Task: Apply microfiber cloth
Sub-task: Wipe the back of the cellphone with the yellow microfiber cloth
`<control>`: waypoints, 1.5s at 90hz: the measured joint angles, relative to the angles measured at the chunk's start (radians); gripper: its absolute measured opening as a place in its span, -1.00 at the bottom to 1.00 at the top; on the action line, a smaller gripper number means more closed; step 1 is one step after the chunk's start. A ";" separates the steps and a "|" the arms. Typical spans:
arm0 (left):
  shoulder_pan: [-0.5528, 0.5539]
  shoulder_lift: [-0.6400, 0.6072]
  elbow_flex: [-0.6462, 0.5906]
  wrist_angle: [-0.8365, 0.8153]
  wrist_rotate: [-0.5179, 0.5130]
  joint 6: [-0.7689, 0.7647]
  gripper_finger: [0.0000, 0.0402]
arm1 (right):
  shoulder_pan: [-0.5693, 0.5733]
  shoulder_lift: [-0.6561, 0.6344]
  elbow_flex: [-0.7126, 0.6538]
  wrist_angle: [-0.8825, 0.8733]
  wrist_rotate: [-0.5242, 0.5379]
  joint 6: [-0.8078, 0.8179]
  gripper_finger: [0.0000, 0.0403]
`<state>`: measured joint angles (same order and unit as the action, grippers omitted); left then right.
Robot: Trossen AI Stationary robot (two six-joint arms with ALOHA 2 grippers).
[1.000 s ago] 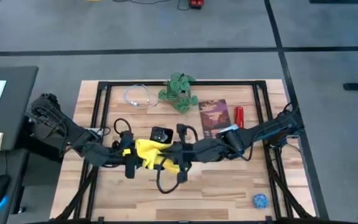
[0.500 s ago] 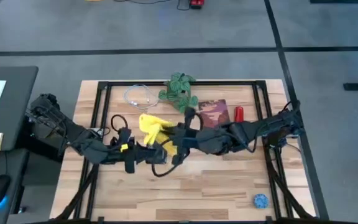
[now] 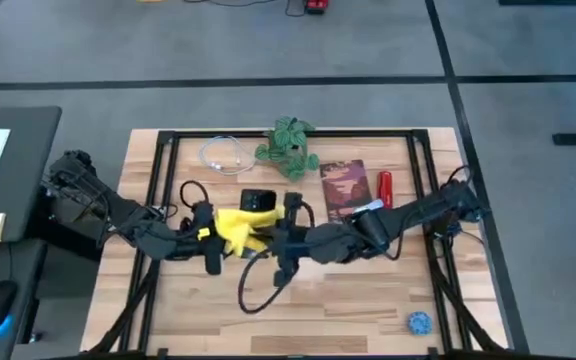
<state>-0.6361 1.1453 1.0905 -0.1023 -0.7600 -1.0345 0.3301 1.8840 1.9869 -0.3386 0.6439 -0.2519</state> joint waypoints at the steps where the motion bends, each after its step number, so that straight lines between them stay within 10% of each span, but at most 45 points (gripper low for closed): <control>1: 0.000 0.000 0.000 -0.001 -0.002 -0.002 -0.99 | -0.004 -0.002 0.000 0.004 0.000 -0.002 -1.00; 48: -0.005 0.002 0.001 -0.028 0.058 -0.006 -0.99 | -0.050 -0.014 0.001 0.082 0.333 -0.123 -1.00; 100: -0.004 0.002 0.002 -0.137 0.001 -0.087 -0.99 | 0.006 -0.144 0.000 0.052 0.288 -0.216 -1.00; 135: 0.028 0.002 0.002 -0.059 0.010 -0.011 -0.99 | 0.054 -0.130 0.002 -0.111 0.059 0.063 -1.00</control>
<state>-0.6083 1.1473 1.0924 -0.1613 -0.7496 -1.0455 0.3840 1.7542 1.9885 -0.4495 0.7025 -0.1890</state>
